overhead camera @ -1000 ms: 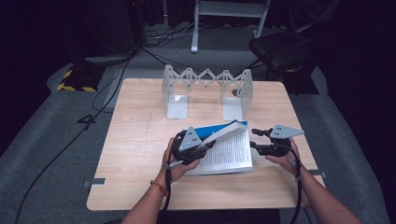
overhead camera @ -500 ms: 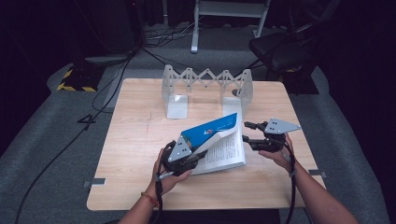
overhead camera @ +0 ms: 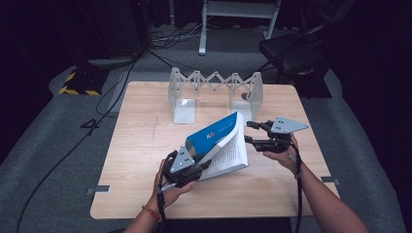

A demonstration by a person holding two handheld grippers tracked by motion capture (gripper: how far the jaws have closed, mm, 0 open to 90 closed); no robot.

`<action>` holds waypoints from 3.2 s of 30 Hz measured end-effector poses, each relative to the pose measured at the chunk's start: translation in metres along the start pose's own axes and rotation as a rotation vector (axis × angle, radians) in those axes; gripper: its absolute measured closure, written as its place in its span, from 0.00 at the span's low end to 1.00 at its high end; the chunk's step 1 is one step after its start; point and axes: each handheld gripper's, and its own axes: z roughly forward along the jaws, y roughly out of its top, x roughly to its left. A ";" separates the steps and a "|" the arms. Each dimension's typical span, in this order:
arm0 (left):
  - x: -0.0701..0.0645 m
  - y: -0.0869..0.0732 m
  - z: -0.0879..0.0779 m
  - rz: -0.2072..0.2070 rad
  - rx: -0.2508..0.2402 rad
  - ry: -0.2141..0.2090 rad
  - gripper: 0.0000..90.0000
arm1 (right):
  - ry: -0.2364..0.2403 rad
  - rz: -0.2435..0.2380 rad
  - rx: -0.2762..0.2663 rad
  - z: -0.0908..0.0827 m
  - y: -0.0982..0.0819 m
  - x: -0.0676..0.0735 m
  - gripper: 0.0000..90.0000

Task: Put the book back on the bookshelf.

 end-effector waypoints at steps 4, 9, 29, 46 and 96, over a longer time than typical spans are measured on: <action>0.008 -0.003 0.003 -0.017 -0.022 -0.065 0.81 | -0.010 -0.017 -0.002 0.003 0.004 0.001 0.48; 0.013 -0.001 0.010 -0.038 -0.044 -0.112 0.80 | -0.023 -0.020 0.006 0.001 0.006 -0.003 0.48; 0.008 0.017 0.035 -0.038 -0.132 -0.208 0.76 | -0.059 -0.070 -0.057 -0.031 0.021 -0.004 0.53; 0.009 0.011 0.005 0.052 -0.091 -0.104 0.73 | 0.057 -0.055 -0.045 0.000 0.017 0.035 0.51; -0.021 -0.016 0.023 -0.089 -0.098 0.288 0.64 | 0.051 -0.083 0.053 0.033 0.001 0.065 0.37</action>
